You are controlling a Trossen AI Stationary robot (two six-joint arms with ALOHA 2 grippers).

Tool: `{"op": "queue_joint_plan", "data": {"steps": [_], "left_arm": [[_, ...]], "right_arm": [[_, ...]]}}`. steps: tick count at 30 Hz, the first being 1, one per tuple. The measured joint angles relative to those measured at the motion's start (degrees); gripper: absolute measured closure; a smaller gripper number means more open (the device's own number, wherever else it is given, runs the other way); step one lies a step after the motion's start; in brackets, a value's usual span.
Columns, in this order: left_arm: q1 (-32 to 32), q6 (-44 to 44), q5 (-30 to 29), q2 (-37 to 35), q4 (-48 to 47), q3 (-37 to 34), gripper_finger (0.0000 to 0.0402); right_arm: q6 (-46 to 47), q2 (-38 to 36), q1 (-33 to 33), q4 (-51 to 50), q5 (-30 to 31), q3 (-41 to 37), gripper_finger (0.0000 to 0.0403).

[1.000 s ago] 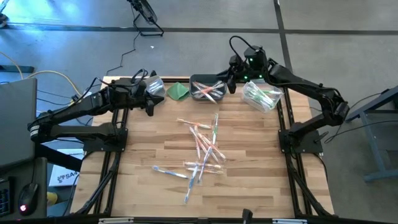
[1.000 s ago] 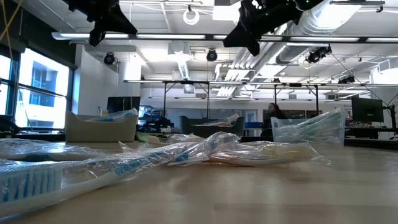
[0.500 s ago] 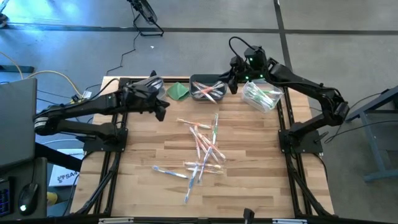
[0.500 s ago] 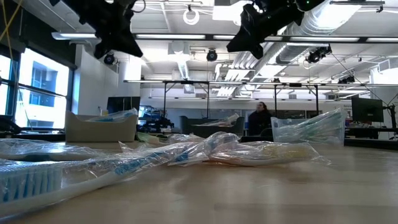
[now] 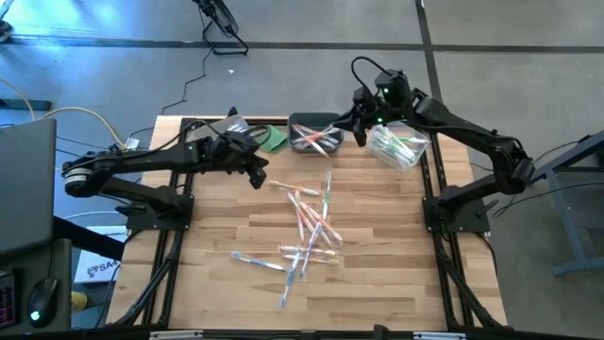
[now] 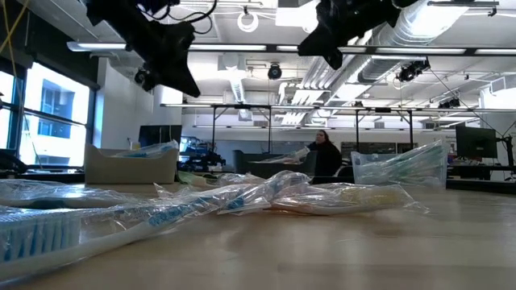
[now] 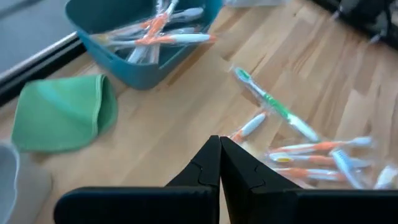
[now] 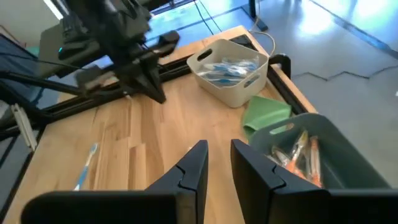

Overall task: Pick & Place Toothbrushes
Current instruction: Put the orange toothbrush into the blue bin

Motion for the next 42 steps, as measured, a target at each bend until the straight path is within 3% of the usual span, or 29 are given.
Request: {"op": "queue_joint_plan", "data": {"steps": [6,17,26,31,35,42], "left_arm": [[0.0,9.9,-0.2,5.0,4.3,0.1,0.0401],[2.0,17.0,0.6,11.5,10.6,0.1,0.0401],[12.3,18.3,14.5,11.4,11.0,0.0,0.0401],[13.2,22.0,17.8,12.7,10.9,0.0,0.0401],[15.6,24.3,23.9,15.6,8.7,2.9,0.0401],[17.0,32.7,25.0,21.0,-1.5,11.4,0.0401]], "right_arm": [[-2.4,-4.4,-0.2,-3.2,3.8,0.0,0.0341],[-3.7,-9.9,-2.2,-10.3,8.9,0.0,0.0341],[-3.7,-10.5,-2.4,-12.1,9.3,0.0,0.0341],[-3.7,-10.4,-2.4,-11.2,9.3,0.0,0.0341],[-1.5,-10.4,-2.4,-10.0,9.2,0.0,0.0341],[3.1,-10.4,-2.4,-9.4,9.3,0.0,0.0341]]}}
